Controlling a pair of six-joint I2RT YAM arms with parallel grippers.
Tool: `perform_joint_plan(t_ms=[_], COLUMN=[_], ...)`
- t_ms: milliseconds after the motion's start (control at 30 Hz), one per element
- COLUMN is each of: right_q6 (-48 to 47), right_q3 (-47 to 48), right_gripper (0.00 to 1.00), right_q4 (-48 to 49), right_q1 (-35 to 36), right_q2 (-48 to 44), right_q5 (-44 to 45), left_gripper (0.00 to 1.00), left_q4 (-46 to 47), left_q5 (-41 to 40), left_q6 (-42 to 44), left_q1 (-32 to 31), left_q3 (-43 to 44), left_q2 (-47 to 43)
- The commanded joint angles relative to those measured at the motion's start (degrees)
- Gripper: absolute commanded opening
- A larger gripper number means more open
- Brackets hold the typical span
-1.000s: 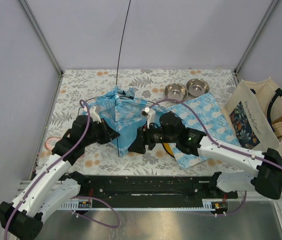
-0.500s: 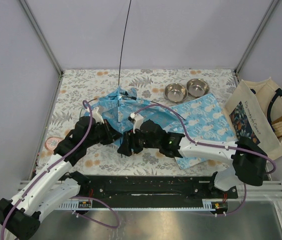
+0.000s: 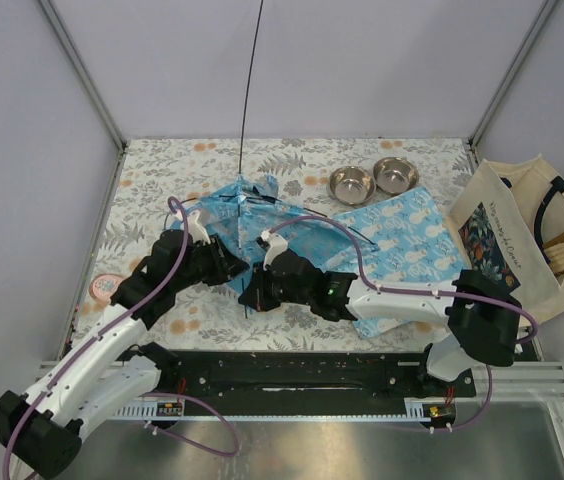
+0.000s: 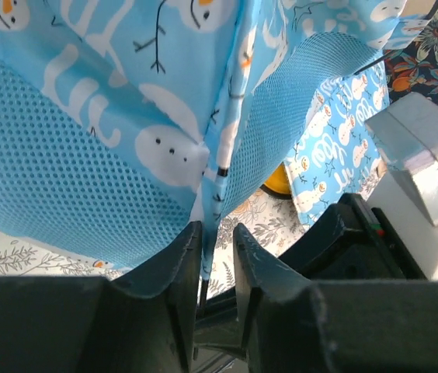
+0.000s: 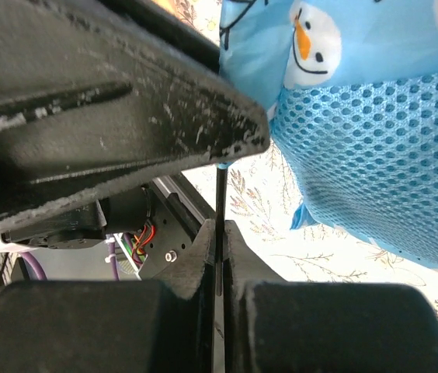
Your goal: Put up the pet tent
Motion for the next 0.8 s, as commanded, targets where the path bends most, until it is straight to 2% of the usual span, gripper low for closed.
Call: perform_joint_plan(t_ms=[0,67,233,767], right_q6=[1.9,1.9,2.1,-1.1], right_q3=[-0.9,-1.5,-3.8,-8.8], right_gripper=[0.00,0.00,0.00,0.00], right_q4=[4.1,4.6,4.5,6.3], right_q1=[1.2,1.7,3.8,13.3], right_q2=[-2.5,-2.9,-3.1,-1.9], right_q5=[1.9,1.0,-1.0,3.5], left_gripper=[0.18,0.07,0.00,0.00], left_q4=[6.0,6.0,5.6,3.0], left_q5=[0.6,-0.5,-2.5,-5.5], left_q6=[2.0,2.8,5.7,10.4], left_q1=[0.2,0.1,0.1,0.1], left_q3=[1.3,1.5,2.8,8.1], left_q2=[1.8,2.5,4.3,7.7])
